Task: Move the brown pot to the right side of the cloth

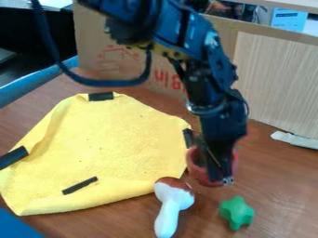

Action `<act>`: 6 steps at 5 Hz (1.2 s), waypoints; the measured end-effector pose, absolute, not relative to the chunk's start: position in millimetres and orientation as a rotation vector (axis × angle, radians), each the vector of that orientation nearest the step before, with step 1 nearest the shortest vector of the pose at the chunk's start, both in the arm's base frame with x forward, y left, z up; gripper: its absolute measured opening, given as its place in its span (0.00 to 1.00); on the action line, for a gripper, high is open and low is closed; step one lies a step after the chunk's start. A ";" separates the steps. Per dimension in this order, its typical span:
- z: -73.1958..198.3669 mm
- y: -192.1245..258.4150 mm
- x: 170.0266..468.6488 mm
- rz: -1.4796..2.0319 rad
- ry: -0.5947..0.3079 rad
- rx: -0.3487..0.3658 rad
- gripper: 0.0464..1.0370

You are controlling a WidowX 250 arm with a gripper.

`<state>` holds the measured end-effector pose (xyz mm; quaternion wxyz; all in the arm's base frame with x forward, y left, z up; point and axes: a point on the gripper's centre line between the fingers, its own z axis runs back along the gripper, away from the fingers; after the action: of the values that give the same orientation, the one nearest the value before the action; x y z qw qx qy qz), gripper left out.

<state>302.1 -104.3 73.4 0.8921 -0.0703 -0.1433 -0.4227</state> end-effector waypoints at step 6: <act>62.7 -95.2 299.6 -0.891 -0.360 -0.164 0.96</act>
<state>299.6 -95.2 62.7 0.8836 -0.0790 -0.1728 -0.4279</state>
